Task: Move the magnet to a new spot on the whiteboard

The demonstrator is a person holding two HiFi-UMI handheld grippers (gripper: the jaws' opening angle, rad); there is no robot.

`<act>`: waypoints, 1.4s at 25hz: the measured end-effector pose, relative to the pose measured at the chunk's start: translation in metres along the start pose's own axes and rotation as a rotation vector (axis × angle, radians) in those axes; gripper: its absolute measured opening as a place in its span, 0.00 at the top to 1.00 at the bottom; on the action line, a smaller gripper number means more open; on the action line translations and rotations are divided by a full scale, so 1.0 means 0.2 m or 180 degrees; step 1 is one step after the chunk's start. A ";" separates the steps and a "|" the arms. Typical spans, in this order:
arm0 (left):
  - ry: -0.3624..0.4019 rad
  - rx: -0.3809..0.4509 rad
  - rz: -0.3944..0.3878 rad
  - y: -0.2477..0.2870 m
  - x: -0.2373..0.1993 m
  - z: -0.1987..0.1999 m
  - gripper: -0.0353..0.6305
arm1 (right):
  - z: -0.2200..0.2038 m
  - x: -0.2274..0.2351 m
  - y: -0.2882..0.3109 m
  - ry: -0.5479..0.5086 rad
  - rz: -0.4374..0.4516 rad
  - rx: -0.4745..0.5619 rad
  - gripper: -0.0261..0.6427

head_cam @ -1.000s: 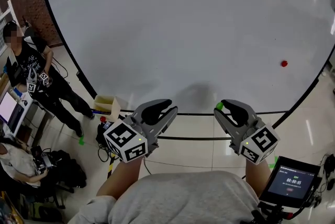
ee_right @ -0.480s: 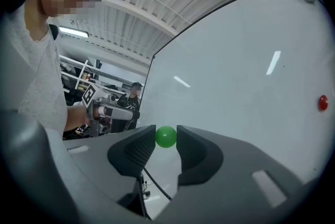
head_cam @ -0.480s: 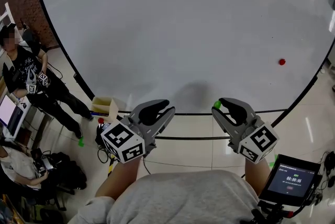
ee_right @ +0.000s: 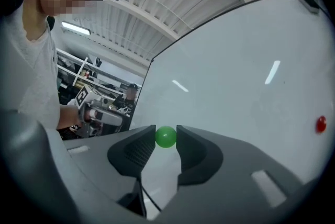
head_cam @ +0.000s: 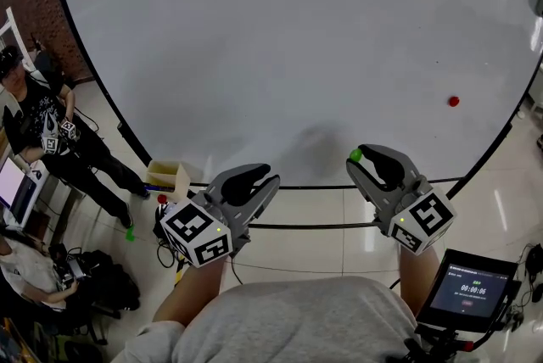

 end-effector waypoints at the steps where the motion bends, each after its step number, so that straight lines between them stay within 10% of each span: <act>1: 0.0001 0.0004 0.0004 0.00 0.00 0.00 0.84 | 0.05 0.04 0.02 -0.0127 -0.0049 0.0030 0.78; 16: -0.0005 -0.0034 0.0029 0.00 0.07 0.01 0.84 | 0.38 0.27 0.51 -0.2928 -0.0968 -0.0525 0.79; 30: -0.0001 0.0013 0.0048 -0.02 0.07 0.02 0.84 | 0.34 0.30 0.57 -0.3057 -0.1092 -0.0691 0.79; 35: -0.0019 0.0012 0.0038 -0.02 0.07 0.08 0.84 | 0.46 0.27 0.52 -0.2506 -0.0832 -0.0497 0.76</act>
Point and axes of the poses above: the fingertips, and each gripper's own axes: y forward along the fingers, x to its right, z out of its top, the point moved 7 cm from there along -y, backward along the fingers
